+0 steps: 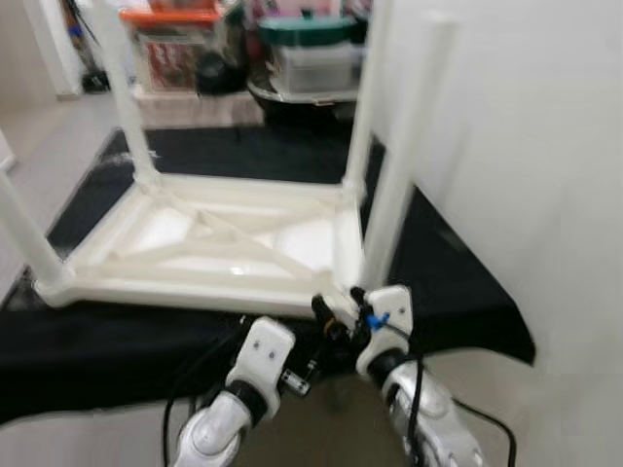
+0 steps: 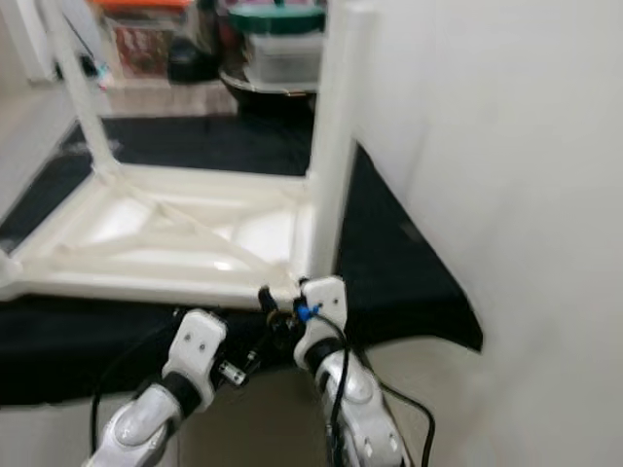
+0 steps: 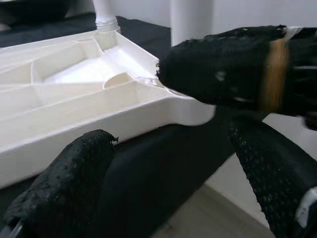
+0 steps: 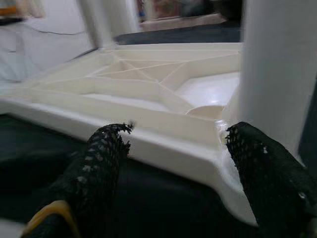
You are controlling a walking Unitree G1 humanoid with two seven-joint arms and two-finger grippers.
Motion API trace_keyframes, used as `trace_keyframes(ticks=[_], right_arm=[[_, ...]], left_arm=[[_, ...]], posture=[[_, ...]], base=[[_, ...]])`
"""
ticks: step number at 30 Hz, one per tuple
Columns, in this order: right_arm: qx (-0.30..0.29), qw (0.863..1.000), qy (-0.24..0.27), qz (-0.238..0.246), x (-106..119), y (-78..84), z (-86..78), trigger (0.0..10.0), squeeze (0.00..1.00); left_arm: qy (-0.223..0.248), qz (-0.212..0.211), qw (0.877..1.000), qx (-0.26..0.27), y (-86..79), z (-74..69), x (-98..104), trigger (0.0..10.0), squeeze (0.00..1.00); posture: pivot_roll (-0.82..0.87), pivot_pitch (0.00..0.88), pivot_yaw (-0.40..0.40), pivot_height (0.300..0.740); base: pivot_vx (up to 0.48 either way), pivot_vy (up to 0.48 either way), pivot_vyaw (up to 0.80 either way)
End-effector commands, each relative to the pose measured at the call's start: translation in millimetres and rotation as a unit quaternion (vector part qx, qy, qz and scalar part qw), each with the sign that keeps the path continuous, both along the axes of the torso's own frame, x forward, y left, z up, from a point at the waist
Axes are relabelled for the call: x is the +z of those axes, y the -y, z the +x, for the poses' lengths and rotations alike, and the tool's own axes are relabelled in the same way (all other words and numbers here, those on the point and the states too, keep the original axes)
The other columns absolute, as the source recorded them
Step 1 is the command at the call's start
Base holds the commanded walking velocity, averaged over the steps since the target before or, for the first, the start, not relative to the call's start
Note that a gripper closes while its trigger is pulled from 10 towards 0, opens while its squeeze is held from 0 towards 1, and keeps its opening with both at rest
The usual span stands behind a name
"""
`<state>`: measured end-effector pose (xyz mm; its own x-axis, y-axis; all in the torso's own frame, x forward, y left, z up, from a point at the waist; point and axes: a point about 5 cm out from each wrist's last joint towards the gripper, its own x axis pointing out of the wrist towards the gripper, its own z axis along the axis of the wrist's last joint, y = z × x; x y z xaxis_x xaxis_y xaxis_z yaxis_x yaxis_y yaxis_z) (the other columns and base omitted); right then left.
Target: Building children table
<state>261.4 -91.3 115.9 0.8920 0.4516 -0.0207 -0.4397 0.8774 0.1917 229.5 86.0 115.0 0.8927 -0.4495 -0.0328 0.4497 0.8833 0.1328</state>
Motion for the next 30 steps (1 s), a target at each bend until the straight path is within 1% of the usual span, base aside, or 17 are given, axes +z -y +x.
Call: trace_keyframes(ticks=[1, 2, 3, 5, 6, 7, 9, 10, 12, 14, 15, 19, 22, 23, 25, 28, 30], right_arm=[[0.029, 0.999, -0.007, 0.019, 1.4, -5.4, -2.3, 10.0, 0.00], [0.066, 0.997, -0.012, 0.036, 2.8, -6.7, -4.4, 10.0, 0.00], [0.066, 0.997, -0.012, 0.036, 2.8, -6.7, -4.4, 10.0, 0.00], [0.164, 0.984, -0.035, 0.066, 4.3, 3.2, -12.6, 10.0, 0.00], [0.164, 0.984, -0.035, 0.066, 4.3, 3.2, -12.6, 10.0, 0.00], [0.184, 0.980, -0.039, 0.059, 3.7, 13.8, -12.8, 10.0, 0.00], [0.098, 0.994, -0.033, 0.015, 1.7, 41.7, 9.2, 10.0, 0.00], [0.098, 0.994, -0.033, 0.015, 1.7, 41.7, 9.2, 10.0, 0.00], [0.011, 1.000, 0.000, 0.000, 10.3, 59.0, 29.5, 10.0, 0.00], [-0.014, 1.000, 0.010, 0.002, 14.9, 63.5, 35.5, 10.0, 0.00], [-0.049, 0.998, 0.041, 0.004, 28.9, 68.1, 49.1, 10.0, 1.00], [-0.051, 0.997, 0.049, 0.005, 33.5, 66.8, 53.0, 10.0, 1.00], [-0.007, 0.999, 0.052, 0.012, 40.4, 54.9, 58.1, 10.0, 1.00], [0.054, 0.997, 0.048, 0.019, 44.4, 42.8, 58.7, 10.0, 0.00], [0.054, 0.997, 0.048, 0.019, 44.4, 42.8, 58.7, 10.0, 0.00], [0.130, 0.990, 0.055, 0.024, 53.5, 31.1, 61.4, 10.0, 0.00], [0.140, 0.988, 0.060, 0.022, 57.0, 29.6, 64.9, 10.0, 0.00]], left_arm=[[-0.017, 0.004, 1.000, 0.012, -5.5, -0.9, -5.9, 10.0, 0.00], [-0.018, 0.004, 1.000, 0.013, -5.8, -0.8, -6.3, 10.0, 0.00], [-0.018, 0.004, 1.000, 0.013, -5.8, -0.8, -6.3, 10.0, 0.00], [-0.019, 0.001, 1.000, 0.014, -6.1, -0.8, -6.1, 10.0, 0.00], [-0.019, 0.001, 1.000, 0.014, -6.1, -0.8, -6.1, 10.0, 0.00], [-0.019, 0.000, 1.000, 0.015, -6.3, -1.0, -5.8, 10.0, 0.00], [-0.025, -0.010, 1.000, 0.016, -7.1, -0.9, -4.9, 10.0, 0.00], [-0.025, -0.010, 1.000, 0.016, -7.1, -0.9, -4.9, 10.0, 0.00], [-0.025, -0.020, 0.999, 0.017, -8.2, 0.3, -3.0, 10.0, 0.00], [-0.023, -0.022, 0.999, 0.017, -8.5, 0.6, -2.2, 10.0, 0.00], [-0.022, -0.020, 0.999, 0.014, -8.2, 0.1, -1.6, 10.0, 0.00], [-0.022, -0.019, 0.999, 0.015, -8.1, -0.3, -1.8, 10.0, 0.00], [-0.023, -0.023, 0.999, 0.019, -8.8, -0.7, -1.4, 10.0, 0.00], [-0.025, -0.030, 0.999, 0.025, -10.1, -1.1, -0.9, 10.0, 0.00], [-0.025, -0.030, 0.999, 0.025, -10.1, -1.1, -0.9, 10.0, 0.00], [-0.028, -0.037, 0.998, 0.033, -11.9, -2.2, 0.7, 10.0, 0.00], [-0.030, -0.038, 0.998, 0.034, -12.3, -3.0, 1.2, 10.0, 0.00]], posture=[[0.06, 0.000, -0.065, 0.740], [0.06, 0.000, -0.065, 0.740], [0.06, 0.000, -0.065, 0.740], [0.06, 0.000, -0.066, 0.740], [0.06, 0.000, -0.066, 0.740], [0.05, 0.000, -0.067, 0.740], [0.05, 0.000, -0.066, 0.740], [0.05, 0.000, -0.066, 0.740], [0.05, 0.000, -0.067, 0.740], [0.05, 0.000, -0.067, 0.740], [0.05, 0.000, -0.068, 0.740], [0.06, 0.000, -0.068, 0.740], [0.06, 0.001, -0.070, 0.740], [0.06, 0.008, -0.071, 0.740], [0.06, 0.008, -0.071, 0.740], [0.07, 0.022, -0.075, 0.740], [0.07, 0.031, -0.077, 0.740]], base=[[0.000, 0.000, 0.00], [0.000, 0.000, 0.00], [0.000, 0.000, 0.00], [0.000, 0.000, 0.00], [0.000, 0.000, 0.00], [0.000, 0.000, 0.00], [0.000, 0.000, 0.00], [0.000, 0.000, 0.00], [0.000, 0.000, 0.00], [0.000, 0.000, 0.00], [0.000, 0.000, 0.00], [0.000, 0.000, 0.00], [0.000, 0.000, 0.00], [0.000, 0.000, 0.00], [0.000, 0.000, 0.00], [0.000, 0.243, 0.00], [0.000, 0.416, 0.00]])
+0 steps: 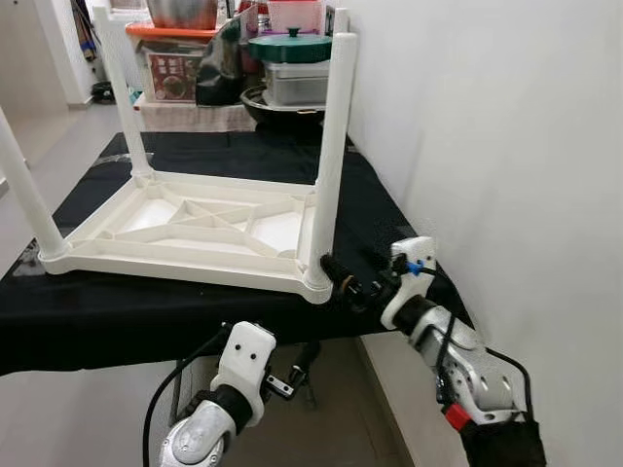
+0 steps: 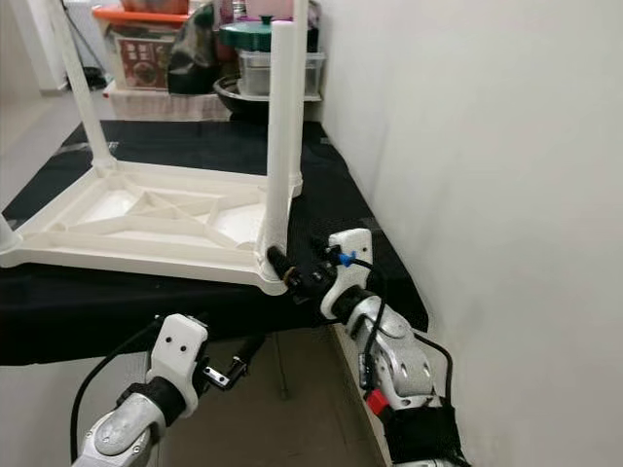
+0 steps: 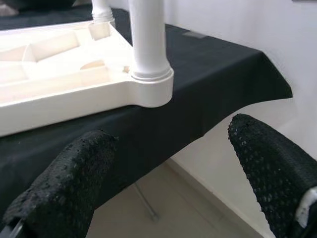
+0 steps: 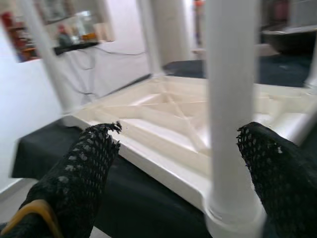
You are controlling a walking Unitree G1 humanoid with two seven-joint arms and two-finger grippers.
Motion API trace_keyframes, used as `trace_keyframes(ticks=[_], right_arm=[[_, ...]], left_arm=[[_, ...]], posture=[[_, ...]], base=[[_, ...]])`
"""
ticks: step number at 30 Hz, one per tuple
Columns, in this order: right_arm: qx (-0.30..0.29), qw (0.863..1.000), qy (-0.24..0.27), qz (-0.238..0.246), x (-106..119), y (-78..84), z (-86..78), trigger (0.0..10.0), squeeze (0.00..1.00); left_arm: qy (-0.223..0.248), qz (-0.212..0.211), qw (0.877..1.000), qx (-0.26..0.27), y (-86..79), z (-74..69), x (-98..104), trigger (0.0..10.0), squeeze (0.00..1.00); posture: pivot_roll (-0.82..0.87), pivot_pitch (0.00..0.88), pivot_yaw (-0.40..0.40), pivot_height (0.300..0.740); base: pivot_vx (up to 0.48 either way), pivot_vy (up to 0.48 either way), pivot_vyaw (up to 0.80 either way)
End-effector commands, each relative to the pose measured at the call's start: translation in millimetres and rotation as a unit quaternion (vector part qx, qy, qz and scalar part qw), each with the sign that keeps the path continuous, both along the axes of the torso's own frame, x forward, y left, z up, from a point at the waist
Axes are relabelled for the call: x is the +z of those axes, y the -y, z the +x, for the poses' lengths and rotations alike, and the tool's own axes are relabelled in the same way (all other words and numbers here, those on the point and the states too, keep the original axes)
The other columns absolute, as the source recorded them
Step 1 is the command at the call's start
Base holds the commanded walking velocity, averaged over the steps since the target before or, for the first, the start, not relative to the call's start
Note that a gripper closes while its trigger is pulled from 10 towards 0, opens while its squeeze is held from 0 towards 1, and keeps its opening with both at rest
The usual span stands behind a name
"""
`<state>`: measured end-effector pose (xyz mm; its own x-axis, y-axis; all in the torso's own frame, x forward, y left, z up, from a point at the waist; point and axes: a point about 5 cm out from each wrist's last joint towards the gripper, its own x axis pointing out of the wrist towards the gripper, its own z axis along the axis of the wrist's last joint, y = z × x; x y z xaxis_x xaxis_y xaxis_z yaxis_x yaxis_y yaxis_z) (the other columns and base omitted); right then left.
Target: Building children table
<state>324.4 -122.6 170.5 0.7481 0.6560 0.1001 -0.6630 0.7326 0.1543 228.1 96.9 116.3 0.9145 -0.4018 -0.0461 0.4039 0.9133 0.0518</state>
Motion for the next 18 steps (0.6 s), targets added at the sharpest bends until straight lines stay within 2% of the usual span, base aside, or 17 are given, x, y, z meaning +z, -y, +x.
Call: trace_keyframes(ticks=[1, 4, 6, 11, 15, 17, 18], right_arm=[[0.016, 1.000, -0.001, 0.003, 2.4, -1.7, 2.0, 10.0, 0.00], [0.011, 1.000, 0.014, -0.005, 8.5, -0.9, 11.0, 10.0, 0.00], [-0.035, 0.999, 0.031, -0.009, 16.2, 7.0, 22.9, 10.0, 0.00], [-0.079, 0.996, 0.044, -0.003, 25.2, 17.8, 30.1, 10.0, 0.00], [-0.079, 0.996, 0.049, -0.011, 26.9, 19.4, 30.0, 10.0, 0.00], [-0.067, 0.997, 0.043, 0.001, 27.8, 19.0, 28.9, 10.0, 0.00], [-0.040, 0.998, 0.037, 0.017, 28.5, 17.4, 25.7, 10.0, 0.00]], left_arm=[[-0.007, -0.004, 1.000, 0.007, -1.4, -1.7, -0.1, 10.0, 0.00], [-0.006, -0.001, 1.000, 0.007, -1.9, -3.1, 1.0, 10.0, 0.00], [-0.007, 0.004, 1.000, 0.004, -1.1, -5.4, 1.7, 10.0, 0.00], [-0.009, 0.003, 1.000, 0.001, 0.1, -8.1, 2.4, 10.0, 0.00], [-0.009, 0.002, 1.000, 0.001, 0.2, -8.7, 3.1, 10.0, 0.00], [-0.009, 0.002, 1.000, 0.000, 0.6, -9.0, 3.6, 10.0, 0.00], [-0.009, 0.002, 1.000, -0.002, 0.9, -9.2, 3.7, 10.0, 0.00]], posture=[[0.07, 0.031, -0.077, 0.740], [0.07, 0.041, -0.080, 0.740], [0.07, 0.056, -0.080, 0.740], [0.07, 0.065, -0.081, 0.740], [0.07, 0.070, -0.079, 0.740], [0.07, 0.070, -0.081, 0.740], [0.07, 0.071, -0.076, 0.740]], base=[[0.000, 0.435, 0.00], [0.000, 0.000, 0.00], [0.000, 0.000, 0.00], [0.000, 0.000, 0.00], [0.000, 0.000, 0.00], [0.000, 0.000, 0.00], [0.000, 0.000, 0.00]])
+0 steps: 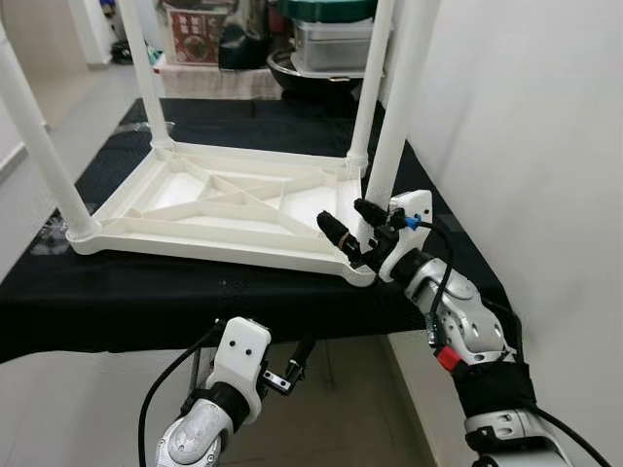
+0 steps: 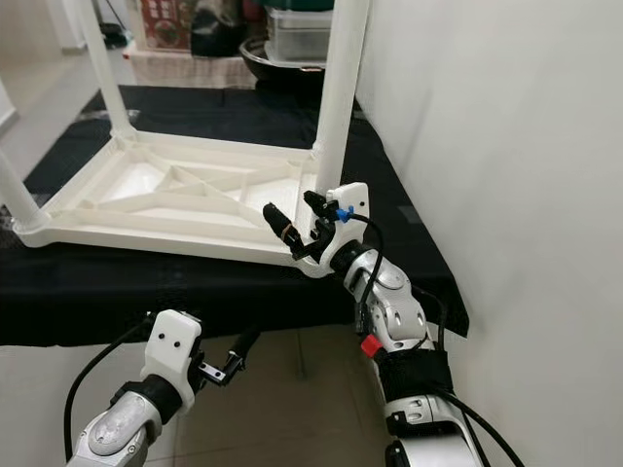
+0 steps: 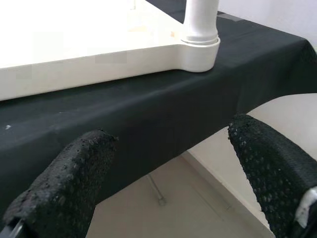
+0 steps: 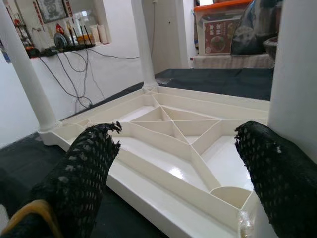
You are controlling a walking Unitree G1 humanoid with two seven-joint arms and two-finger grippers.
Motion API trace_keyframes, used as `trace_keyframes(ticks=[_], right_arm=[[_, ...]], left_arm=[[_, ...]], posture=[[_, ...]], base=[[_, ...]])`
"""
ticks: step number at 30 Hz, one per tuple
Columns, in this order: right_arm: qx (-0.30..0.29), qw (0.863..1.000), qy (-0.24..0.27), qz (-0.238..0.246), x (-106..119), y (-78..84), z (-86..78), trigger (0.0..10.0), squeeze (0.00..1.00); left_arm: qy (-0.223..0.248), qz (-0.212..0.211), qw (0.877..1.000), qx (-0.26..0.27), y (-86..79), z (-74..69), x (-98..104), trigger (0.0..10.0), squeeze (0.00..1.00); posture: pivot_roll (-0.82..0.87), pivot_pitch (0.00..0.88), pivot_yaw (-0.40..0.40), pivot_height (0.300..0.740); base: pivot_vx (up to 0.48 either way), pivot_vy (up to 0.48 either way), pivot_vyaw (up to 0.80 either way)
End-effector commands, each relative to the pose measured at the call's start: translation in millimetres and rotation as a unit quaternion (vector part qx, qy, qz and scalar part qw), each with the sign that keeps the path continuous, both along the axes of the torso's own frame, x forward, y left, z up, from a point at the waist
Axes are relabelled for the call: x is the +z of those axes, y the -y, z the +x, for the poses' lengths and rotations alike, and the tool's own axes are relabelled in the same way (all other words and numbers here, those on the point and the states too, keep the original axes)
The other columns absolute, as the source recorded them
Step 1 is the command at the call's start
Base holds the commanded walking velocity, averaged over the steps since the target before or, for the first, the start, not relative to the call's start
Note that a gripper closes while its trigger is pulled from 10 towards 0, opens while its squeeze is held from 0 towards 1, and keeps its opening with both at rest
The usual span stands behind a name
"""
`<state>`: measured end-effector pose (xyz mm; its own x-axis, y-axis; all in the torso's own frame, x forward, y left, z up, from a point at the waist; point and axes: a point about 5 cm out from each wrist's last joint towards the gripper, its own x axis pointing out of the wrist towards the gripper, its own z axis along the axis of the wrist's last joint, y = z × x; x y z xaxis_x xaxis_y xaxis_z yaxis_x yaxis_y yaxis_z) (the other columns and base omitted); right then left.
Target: Building children table
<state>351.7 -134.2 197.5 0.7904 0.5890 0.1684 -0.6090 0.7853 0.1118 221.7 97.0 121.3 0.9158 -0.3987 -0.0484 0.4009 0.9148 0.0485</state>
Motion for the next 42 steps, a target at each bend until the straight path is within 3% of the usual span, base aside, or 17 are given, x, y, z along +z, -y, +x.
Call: trace_keyframes(ticks=[1, 2, 9, 14, 15, 21, 27, 29, 34, 42], right_arm=[[0.002, 1.000, -0.003, 0.011, 1.5, 5.8, -1.6, 10.0, 0.00], [0.027, 0.999, -0.010, 0.014, 0.0, 5.3, -4.1, 10.0, 0.00], [0.036, 0.999, -0.022, -0.030, -10.3, 6.5, -5.0, 10.0, 0.00], [0.057, 0.991, -0.040, -0.113, -26.6, 6.2, -7.3, 10.0, 0.00], [0.022, 0.988, -0.048, -0.143, -32.1, 13.0, -2.8, 10.0, 0.00], [-0.026, 0.982, -0.070, -0.172, -37.7, 23.5, 3.8, 10.0, 0.00], [-0.035, 0.981, -0.066, -0.178, -35.8, 25.3, 5.3, 10.0, 0.00], [-0.073, 0.981, -0.060, -0.167, -30.6, 30.1, 11.3, 10.0, 0.00], [-0.088, 0.981, -0.055, -0.162, -28.3, 31.6, 14.0, 10.0, 0.00], [-0.061, 0.993, -0.018, -0.104, -4.4, 1.1, 30.5, 10.0, 0.00]], left_arm=[[-0.007, 0.003, 1.000, -0.003, 1.0, -2.8, -1.3, 10.0, 0.00], [-0.007, 0.002, 1.000, -0.004, 1.2, -3.0, -0.8, 10.0, 0.00], [-0.004, -0.005, 1.000, -0.011, -0.8, -1.9, 3.9, 10.0, 0.00], [-0.009, -0.024, 0.999, -0.039, 2.2, 2.5, 7.6, 10.0, 0.00], [-0.011, -0.023, 0.998, -0.050, 4.7, 2.0, 7.2, 10.0, 0.00], [-0.017, -0.012, 0.998, -0.062, 7.6, 0.3, 2.6, 10.0, 0.00], [-0.020, -0.011, 0.998, -0.061, 7.0, -0.3, 1.2, 10.0, 0.00], [-0.023, -0.013, 0.998, -0.061, 6.6, -0.1, 1.0, 10.0, 0.00], [-0.024, -0.013, 0.998, -0.063, 6.6, -0.3, 0.7, 10.0, 0.00], [-0.017, -0.013, 0.998, -0.062, 7.4, 0.7, 3.3, 10.0, 0.00]], posture=[[0.07, 0.071, -0.076, 0.740], [0.07, 0.066, -0.082, 0.740], [0.07, 0.053, -0.087, 0.740], [0.07, 0.043, -0.088, 0.740], [0.07, 0.037, -0.087, 0.740], [0.07, 0.031, -0.082, 0.740], [0.07, 0.024, -0.085, 0.740], [0.07, 0.023, -0.081, 0.740], [0.07, 0.024, -0.080, 0.740], [0.07, 0.037, -0.093, 0.740]], base=[[0.000, 0.000, 0.00], [0.000, 0.000, 0.00], [0.000, 0.000, 0.00], [0.000, 0.000, 0.00], [0.000, 0.000, 0.00], [0.000, 0.000, 0.00], [0.000, 0.000, 0.00], [0.000, 0.000, 0.00], [0.000, 0.000, 0.00], [0.000, 0.000, 0.00]])
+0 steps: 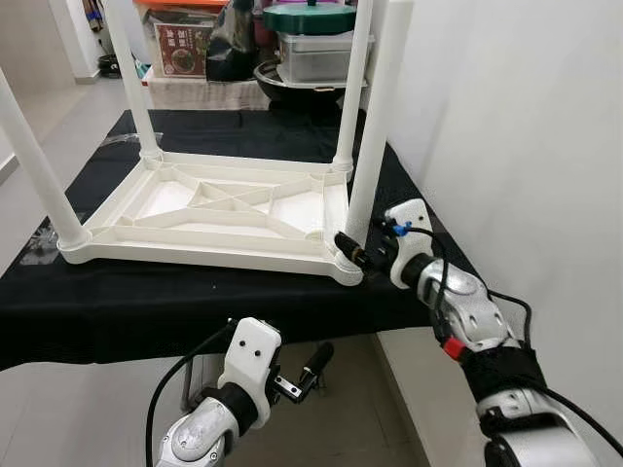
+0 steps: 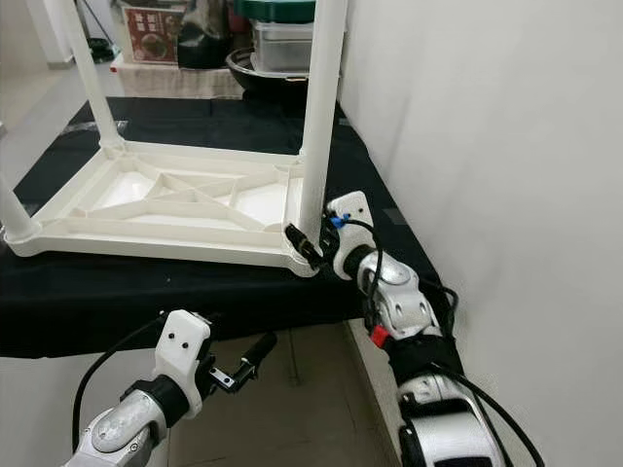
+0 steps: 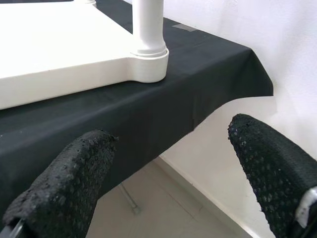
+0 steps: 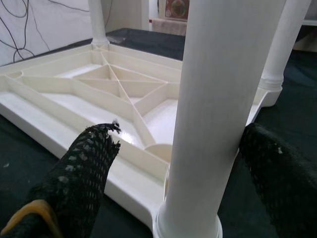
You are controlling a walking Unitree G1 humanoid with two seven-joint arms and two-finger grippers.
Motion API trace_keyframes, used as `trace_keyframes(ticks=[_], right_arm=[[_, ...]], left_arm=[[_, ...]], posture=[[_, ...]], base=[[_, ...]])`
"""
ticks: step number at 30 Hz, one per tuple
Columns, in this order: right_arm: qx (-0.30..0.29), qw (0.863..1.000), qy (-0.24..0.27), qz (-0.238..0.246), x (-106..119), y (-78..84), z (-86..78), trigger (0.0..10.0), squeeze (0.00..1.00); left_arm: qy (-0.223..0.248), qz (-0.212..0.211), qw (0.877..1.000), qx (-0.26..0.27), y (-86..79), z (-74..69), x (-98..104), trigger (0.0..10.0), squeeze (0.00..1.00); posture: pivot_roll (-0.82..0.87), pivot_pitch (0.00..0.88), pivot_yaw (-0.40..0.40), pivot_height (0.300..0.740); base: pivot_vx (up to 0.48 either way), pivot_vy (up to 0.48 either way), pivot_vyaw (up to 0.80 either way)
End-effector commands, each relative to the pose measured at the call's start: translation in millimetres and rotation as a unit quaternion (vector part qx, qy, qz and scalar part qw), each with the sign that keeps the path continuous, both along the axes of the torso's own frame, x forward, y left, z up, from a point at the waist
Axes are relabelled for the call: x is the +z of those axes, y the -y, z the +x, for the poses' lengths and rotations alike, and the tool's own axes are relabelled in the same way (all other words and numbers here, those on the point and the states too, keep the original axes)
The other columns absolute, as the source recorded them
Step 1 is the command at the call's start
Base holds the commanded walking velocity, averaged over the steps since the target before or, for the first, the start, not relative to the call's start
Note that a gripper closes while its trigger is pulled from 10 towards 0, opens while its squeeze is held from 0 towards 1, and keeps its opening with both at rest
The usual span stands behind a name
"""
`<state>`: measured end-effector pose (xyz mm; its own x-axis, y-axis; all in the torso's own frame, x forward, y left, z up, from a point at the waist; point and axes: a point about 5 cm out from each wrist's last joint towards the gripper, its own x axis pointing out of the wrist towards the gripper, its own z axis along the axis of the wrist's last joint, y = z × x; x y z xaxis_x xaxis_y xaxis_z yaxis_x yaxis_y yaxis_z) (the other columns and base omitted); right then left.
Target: Building children table
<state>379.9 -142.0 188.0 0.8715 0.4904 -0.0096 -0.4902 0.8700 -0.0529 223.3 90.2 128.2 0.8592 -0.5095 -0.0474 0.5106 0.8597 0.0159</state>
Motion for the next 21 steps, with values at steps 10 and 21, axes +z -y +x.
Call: trace_keyframes(ticks=[10, 21], right_arm=[[-0.021, 0.999, 0.032, 0.024, 29.7, -21.1, 22.6, 0.4, 0.00], [0.027, 0.997, 0.028, 0.061, 30.5, -47.9, 10.1, 0.0, 0.00]], left_arm=[[-0.003, -0.002, 1.000, 0.006, 0.9, -1.3, -0.6, 10.0, 0.00], [-0.001, -0.003, 1.000, 0.013, 0.9, 1.7, -0.8, 10.0, 0.00]], posture=[[0.08, 0.049, -0.102, 0.740], [0.06, 0.049, -0.098, 0.740]], base=[[0.000, 0.000, 0.00], [0.000, 0.000, 0.00]])
